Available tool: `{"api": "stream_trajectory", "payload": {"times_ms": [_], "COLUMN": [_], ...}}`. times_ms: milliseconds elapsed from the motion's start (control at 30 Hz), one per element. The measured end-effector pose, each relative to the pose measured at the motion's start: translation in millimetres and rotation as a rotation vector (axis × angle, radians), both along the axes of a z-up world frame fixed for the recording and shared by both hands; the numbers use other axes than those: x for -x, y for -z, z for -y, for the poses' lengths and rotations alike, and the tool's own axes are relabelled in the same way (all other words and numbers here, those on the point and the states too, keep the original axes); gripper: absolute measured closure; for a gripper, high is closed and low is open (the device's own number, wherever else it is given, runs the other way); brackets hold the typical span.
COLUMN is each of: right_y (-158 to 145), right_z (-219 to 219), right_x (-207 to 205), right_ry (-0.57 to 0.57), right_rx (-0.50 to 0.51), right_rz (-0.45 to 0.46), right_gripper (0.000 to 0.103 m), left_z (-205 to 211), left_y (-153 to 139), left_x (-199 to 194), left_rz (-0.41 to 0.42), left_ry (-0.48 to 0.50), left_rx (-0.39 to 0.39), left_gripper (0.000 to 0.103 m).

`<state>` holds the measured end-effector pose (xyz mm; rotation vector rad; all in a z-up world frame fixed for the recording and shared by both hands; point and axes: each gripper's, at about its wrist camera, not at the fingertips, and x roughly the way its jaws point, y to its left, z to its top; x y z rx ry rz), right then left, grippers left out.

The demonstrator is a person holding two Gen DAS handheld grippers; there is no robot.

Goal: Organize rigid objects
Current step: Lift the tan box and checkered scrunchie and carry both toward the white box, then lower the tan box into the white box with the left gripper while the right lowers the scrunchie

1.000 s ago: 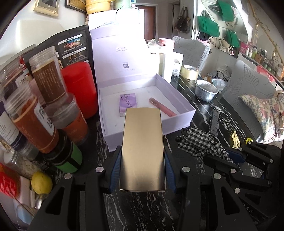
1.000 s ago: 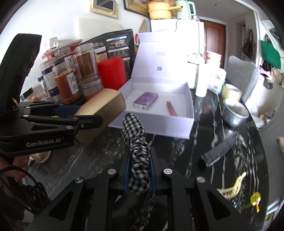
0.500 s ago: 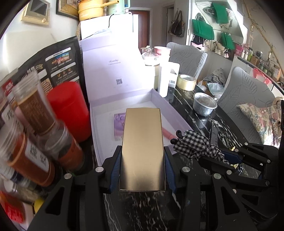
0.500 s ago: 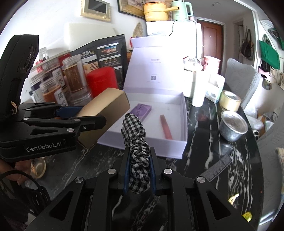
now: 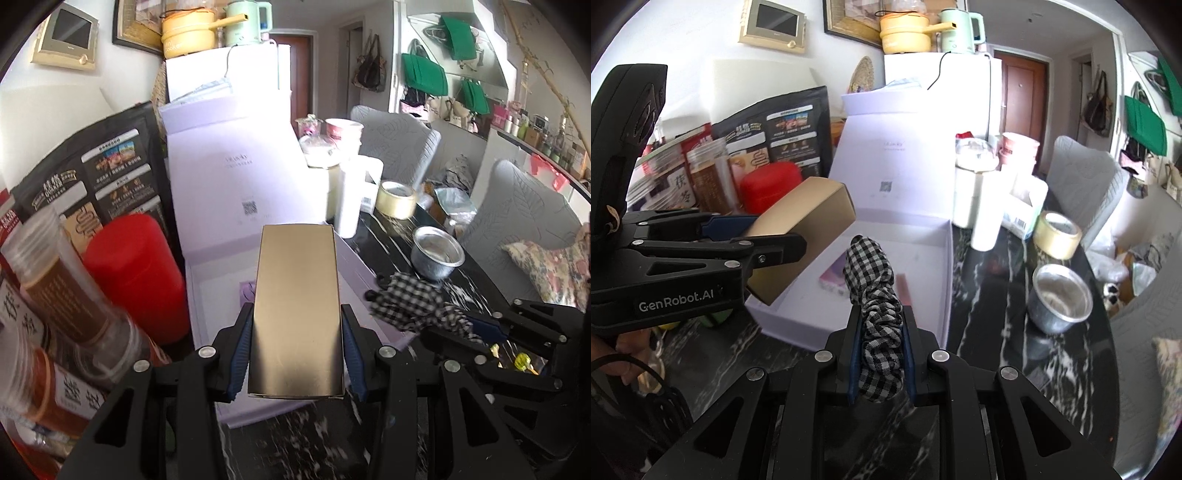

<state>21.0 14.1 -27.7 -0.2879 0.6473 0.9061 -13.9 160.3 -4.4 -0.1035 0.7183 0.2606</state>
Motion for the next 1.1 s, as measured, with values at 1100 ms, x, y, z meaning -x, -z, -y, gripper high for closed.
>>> {"api": "stream_trajectory", "payload": {"times_ms": [1100], "right_y": [25.7], "right_z": [-63.3], "right_x": [-86.1], "right_ry": [0.086], "right_rx": [0.016], "right_rz": [-0.033], "right_gripper": [0.084], "left_z": [-73.8], "left_y": [41.5], "left_x": [-76.5], "left_rz": [-0.050], "left_ry": [-0.140], "left_rx": [0.060], "left_gripper": [0.059]}}
